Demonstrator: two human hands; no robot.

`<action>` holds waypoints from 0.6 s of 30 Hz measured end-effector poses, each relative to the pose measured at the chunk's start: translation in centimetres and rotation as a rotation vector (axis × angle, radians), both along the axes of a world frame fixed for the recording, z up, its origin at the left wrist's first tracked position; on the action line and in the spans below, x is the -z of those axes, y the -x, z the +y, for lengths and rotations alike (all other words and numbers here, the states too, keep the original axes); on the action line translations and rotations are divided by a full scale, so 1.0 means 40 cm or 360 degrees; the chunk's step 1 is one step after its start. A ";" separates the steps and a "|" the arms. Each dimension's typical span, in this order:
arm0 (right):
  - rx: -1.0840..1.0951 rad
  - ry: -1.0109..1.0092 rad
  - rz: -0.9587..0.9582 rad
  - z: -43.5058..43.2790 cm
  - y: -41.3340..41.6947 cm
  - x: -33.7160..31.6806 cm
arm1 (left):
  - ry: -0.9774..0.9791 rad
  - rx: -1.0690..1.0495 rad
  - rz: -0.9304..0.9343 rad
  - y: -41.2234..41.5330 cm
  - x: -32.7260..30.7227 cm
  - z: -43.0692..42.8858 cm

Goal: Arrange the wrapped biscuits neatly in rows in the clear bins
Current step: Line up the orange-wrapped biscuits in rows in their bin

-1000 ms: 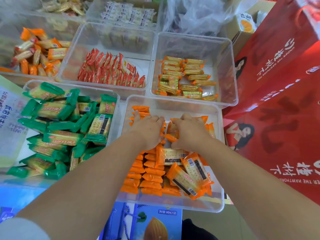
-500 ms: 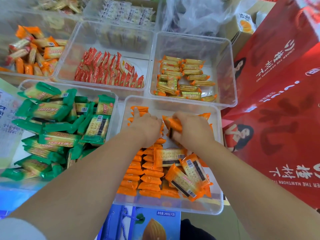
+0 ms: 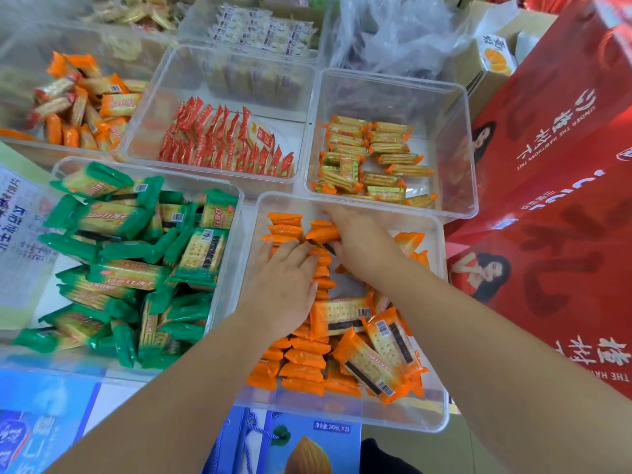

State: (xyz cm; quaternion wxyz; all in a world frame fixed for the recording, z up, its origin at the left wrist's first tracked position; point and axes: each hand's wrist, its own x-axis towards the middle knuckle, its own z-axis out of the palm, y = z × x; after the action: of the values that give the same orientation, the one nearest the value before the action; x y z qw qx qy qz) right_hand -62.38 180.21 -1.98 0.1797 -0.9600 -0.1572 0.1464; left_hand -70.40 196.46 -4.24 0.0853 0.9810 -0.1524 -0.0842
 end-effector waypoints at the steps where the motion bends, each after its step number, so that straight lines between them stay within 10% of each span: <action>1: 0.0006 0.0026 0.0019 0.003 -0.005 0.004 | 0.0025 -0.0043 0.0001 0.012 -0.003 0.005; 18: -0.0372 -0.0280 0.0251 -0.077 0.004 -0.061 | 0.0038 -0.0007 0.0092 -0.064 -0.002 0.000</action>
State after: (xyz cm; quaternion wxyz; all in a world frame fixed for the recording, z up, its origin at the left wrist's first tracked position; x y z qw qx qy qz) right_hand -62.52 177.14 0.47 0.2565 -0.9013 -0.2653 0.2270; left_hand -67.84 196.48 -4.14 0.1015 0.9774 -0.1487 -0.1106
